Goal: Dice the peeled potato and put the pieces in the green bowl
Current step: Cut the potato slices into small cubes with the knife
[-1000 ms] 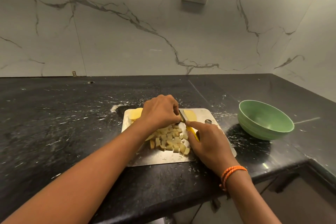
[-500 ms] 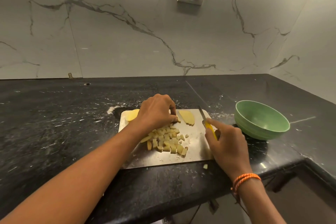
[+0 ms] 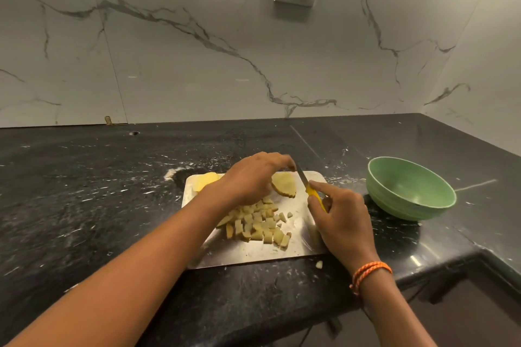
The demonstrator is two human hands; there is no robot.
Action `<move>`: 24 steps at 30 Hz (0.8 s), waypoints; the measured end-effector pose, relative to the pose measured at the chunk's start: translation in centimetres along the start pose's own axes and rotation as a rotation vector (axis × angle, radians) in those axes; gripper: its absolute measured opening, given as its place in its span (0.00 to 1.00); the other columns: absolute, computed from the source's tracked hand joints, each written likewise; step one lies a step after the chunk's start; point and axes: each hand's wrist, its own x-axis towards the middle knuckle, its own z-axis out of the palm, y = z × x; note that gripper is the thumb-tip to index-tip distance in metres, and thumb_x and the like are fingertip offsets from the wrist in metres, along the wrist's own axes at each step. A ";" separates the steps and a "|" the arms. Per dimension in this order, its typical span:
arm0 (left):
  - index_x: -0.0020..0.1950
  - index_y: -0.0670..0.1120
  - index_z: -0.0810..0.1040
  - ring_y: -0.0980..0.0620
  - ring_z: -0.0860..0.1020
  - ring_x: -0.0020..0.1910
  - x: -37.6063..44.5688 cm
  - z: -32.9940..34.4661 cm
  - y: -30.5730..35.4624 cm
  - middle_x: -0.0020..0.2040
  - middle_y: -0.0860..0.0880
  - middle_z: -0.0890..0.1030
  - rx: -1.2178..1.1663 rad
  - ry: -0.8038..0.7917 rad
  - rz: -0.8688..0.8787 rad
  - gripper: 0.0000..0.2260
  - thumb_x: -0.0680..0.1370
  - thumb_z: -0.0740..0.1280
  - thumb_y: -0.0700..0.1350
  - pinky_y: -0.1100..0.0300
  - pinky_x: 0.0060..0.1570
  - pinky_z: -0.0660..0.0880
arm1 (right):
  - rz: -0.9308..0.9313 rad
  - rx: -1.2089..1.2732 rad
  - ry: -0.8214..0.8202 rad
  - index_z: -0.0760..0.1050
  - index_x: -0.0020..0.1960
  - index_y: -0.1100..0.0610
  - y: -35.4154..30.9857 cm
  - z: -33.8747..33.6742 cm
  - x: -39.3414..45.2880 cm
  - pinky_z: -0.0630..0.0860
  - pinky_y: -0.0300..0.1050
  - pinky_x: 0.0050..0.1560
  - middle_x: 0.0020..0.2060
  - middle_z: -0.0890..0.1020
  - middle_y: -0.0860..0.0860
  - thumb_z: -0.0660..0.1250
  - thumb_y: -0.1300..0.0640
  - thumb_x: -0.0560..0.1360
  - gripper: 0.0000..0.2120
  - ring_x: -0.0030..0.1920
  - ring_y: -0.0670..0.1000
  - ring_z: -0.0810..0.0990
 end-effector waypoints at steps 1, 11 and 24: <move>0.76 0.60 0.71 0.51 0.71 0.74 0.3 0.0 0.2 0.76 0.56 0.74 0.036 -0.037 0.026 0.29 0.81 0.69 0.36 0.47 0.70 0.73 | 0.008 0.019 0.012 0.83 0.61 0.47 0.1 0.1 0.1 0.66 0.43 0.32 0.23 0.69 0.40 0.70 0.55 0.76 0.14 0.27 0.43 0.69; 0.76 0.60 0.76 0.53 0.71 0.71 0.9 0.8 -1.1 0.73 0.58 0.76 0.219 0.002 0.065 0.22 0.81 0.68 0.58 0.52 0.69 0.68 | 0.017 -0.099 0.006 0.81 0.63 0.50 0.1 0.0 -0.1 0.76 0.48 0.36 0.34 0.83 0.48 0.68 0.53 0.78 0.14 0.35 0.52 0.79; 0.74 0.55 0.79 0.49 0.74 0.68 1.0 0.0 -2.6 0.66 0.55 0.78 0.056 -0.046 -0.144 0.17 0.85 0.67 0.51 0.40 0.68 0.71 | 0.019 -0.106 -0.010 0.78 0.68 0.48 0.1 0.1 -0.2 0.68 0.44 0.35 0.32 0.77 0.48 0.66 0.52 0.78 0.18 0.36 0.51 0.75</move>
